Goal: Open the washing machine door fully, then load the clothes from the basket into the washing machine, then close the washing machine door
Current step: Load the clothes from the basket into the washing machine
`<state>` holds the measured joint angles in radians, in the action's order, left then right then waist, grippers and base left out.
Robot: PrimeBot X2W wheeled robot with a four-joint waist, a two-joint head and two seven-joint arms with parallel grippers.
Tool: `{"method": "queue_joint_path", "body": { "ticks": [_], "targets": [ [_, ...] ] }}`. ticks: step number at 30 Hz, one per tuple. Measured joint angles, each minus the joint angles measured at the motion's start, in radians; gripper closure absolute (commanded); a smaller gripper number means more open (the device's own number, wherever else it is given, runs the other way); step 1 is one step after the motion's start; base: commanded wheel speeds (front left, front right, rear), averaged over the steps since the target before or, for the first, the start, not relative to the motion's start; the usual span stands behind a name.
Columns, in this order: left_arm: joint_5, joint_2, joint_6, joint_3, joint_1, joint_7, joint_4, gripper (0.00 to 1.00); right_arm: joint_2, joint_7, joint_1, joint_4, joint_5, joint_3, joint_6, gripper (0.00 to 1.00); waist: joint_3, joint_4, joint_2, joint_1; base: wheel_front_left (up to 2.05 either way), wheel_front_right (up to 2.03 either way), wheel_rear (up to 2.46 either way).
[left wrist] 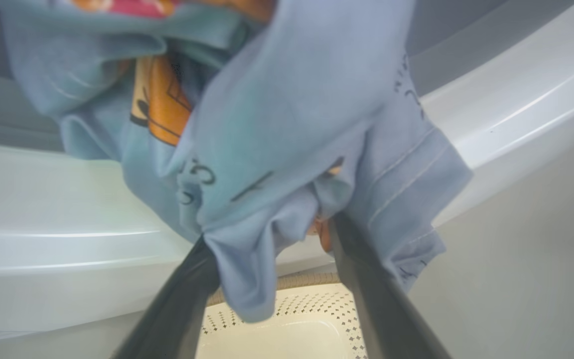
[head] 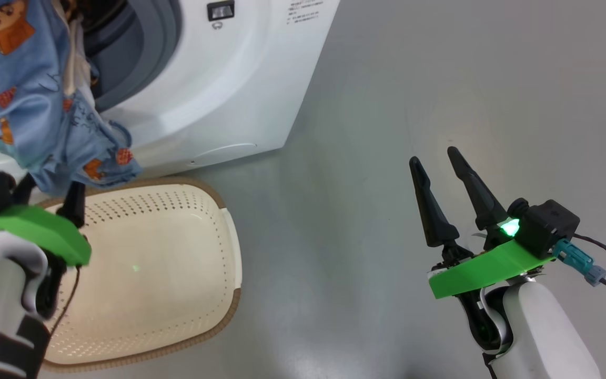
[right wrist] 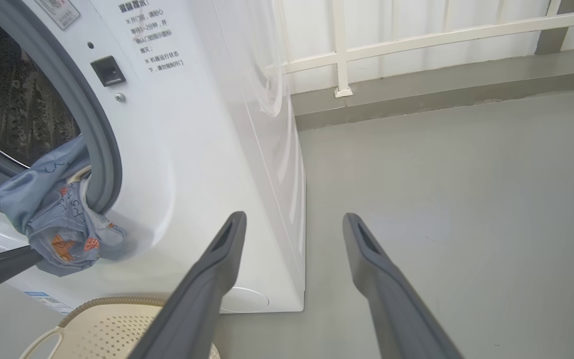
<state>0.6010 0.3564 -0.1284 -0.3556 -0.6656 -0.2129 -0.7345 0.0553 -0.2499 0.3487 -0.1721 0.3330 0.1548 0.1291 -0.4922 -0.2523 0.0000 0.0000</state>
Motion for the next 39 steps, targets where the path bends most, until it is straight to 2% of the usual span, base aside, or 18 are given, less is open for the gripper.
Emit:
{"method": "queue_joint_path", "body": {
  "ticks": [11, 12, 14, 23, 35, 39],
  "targets": [
    [0.072, -0.021, -0.001, -0.062, -0.159, -0.019, -0.148, 0.0, -0.001, 0.0, 0.009, 0.007, 0.027, 0.008, 0.0, 0.0, -0.032, -0.017, 0.0, 0.0, 0.0, 0.0, 0.0],
    [0.082, -0.024, -0.001, -0.069, -0.164, -0.025, -0.152, 0.22, -0.001, 0.0, 0.009, 0.007, 0.028, 0.008, 0.0, 0.0, -0.033, -0.018, 0.0, 0.0, 0.0, 0.0, 0.0],
    [0.1, -0.027, -0.001, -0.088, -0.168, -0.026, -0.155, 1.0, 0.0, 0.0, 0.009, 0.008, 0.03, 0.008, 0.0, 0.0, -0.034, -0.019, 0.0, 0.0, 0.0, 0.0, 0.0],
    [0.136, -0.007, -0.001, -0.126, -0.154, -0.035, -0.09, 1.0, -0.001, 0.0, 0.009, 0.008, 0.029, 0.002, 0.0, 0.0, -0.028, 0.0, 0.0, 0.0, 0.0, 0.0, 0.0],
    [0.132, 0.065, -0.001, -0.022, -0.032, -0.038, 0.204, 1.0, 0.0, 0.0, 0.009, 0.005, 0.027, -0.003, 0.0, 0.0, -0.024, 0.026, 0.0, 0.0, 0.0, 0.0, 0.0],
    [0.123, 0.077, -0.001, -0.005, -0.03, -0.039, 0.26, 1.0, 0.0, 0.0, 0.009, 0.004, 0.025, -0.002, 0.0, 0.0, -0.029, 0.034, 0.0, 0.0, 0.0, 0.0, 0.0]
  ]
}}
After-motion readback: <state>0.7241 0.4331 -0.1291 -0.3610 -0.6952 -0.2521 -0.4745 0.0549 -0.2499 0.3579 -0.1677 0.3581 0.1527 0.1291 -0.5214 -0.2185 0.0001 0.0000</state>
